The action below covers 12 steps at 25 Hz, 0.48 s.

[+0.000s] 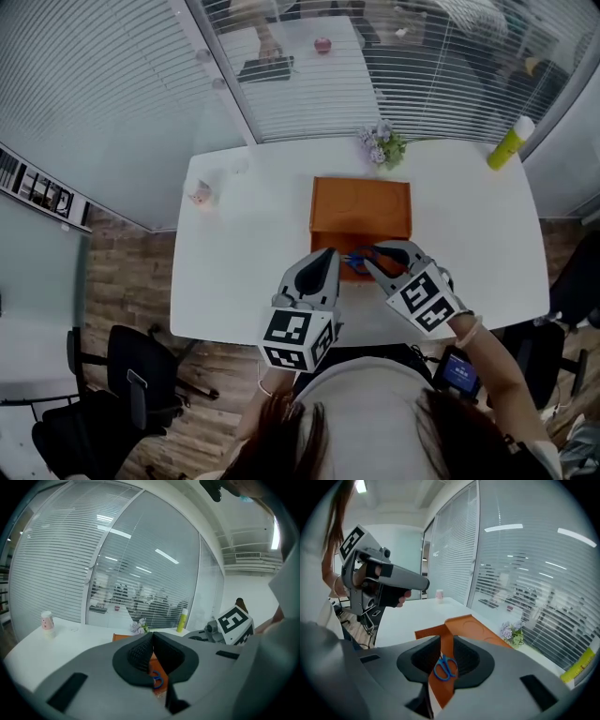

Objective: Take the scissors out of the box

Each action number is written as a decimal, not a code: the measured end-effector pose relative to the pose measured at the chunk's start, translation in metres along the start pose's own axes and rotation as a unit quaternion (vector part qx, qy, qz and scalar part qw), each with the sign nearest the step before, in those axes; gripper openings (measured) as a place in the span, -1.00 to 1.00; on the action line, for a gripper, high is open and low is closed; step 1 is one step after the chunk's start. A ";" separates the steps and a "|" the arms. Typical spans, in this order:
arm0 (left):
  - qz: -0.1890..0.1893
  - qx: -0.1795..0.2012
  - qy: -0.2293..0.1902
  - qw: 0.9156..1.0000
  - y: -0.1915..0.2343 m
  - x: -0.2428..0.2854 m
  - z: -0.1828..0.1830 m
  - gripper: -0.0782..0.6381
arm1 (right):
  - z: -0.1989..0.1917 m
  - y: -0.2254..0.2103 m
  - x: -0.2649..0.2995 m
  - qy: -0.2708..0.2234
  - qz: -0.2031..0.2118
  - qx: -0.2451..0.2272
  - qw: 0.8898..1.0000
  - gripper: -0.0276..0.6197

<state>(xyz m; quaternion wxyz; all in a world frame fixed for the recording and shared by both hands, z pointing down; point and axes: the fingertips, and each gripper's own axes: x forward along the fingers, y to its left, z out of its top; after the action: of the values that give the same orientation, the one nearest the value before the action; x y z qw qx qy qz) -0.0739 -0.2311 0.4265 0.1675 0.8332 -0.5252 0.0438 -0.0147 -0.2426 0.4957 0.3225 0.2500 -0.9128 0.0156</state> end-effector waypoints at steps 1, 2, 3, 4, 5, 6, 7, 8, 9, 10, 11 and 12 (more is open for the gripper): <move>0.003 -0.002 0.000 1.000 0.001 0.002 0.000 -0.73 | -0.004 0.000 0.003 0.007 0.007 -0.003 1.000 -0.58; 0.006 -0.004 0.000 1.000 0.002 0.004 0.000 -0.73 | -0.008 0.000 0.006 0.014 0.014 -0.005 1.000 -0.57; 0.009 -0.006 0.001 1.000 0.004 0.006 -0.001 -0.73 | -0.012 0.000 0.008 0.020 0.020 -0.008 1.000 -0.56; 0.011 -0.008 0.002 1.000 0.004 0.008 -0.001 -0.73 | -0.016 -0.001 0.011 0.027 0.026 -0.011 0.999 -0.55; 0.014 -0.010 0.003 1.000 0.005 0.010 -0.002 -0.73 | -0.018 -0.001 0.013 0.032 0.030 -0.015 0.999 -0.55; 0.016 -0.012 0.003 1.000 0.006 0.011 -0.002 -0.73 | -0.020 -0.001 0.015 0.037 0.034 -0.021 0.999 -0.55; 0.017 -0.014 0.004 1.000 0.007 0.013 -0.003 -0.73 | -0.022 -0.002 0.018 0.043 0.037 -0.028 0.998 -0.54; 0.019 -0.015 0.005 1.000 0.007 0.014 -0.004 -0.73 | -0.024 -0.002 0.020 0.050 0.042 -0.033 0.997 -0.53; 0.020 -0.017 0.007 1.000 0.008 0.016 -0.005 -0.73 | -0.026 -0.002 0.023 0.057 0.046 -0.037 0.997 -0.52; 0.022 -0.018 0.007 1.000 0.009 0.017 -0.005 -0.73 | -0.029 -0.002 0.025 0.064 0.050 -0.041 0.996 -0.52; 0.023 -0.020 0.008 1.000 0.010 0.018 -0.006 -0.73 | -0.031 -0.001 0.028 0.070 0.055 -0.045 0.995 -0.50; 0.024 -0.021 0.008 0.999 0.011 0.020 -0.006 -0.73 | -0.034 0.000 0.032 0.076 0.059 -0.048 0.994 -0.50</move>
<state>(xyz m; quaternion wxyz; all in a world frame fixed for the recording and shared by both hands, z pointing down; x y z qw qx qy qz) -0.0746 -0.2505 0.4395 0.1881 0.8161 -0.5448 0.0436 -0.0160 -0.2505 0.5412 0.4011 0.1777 -0.8986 0.0094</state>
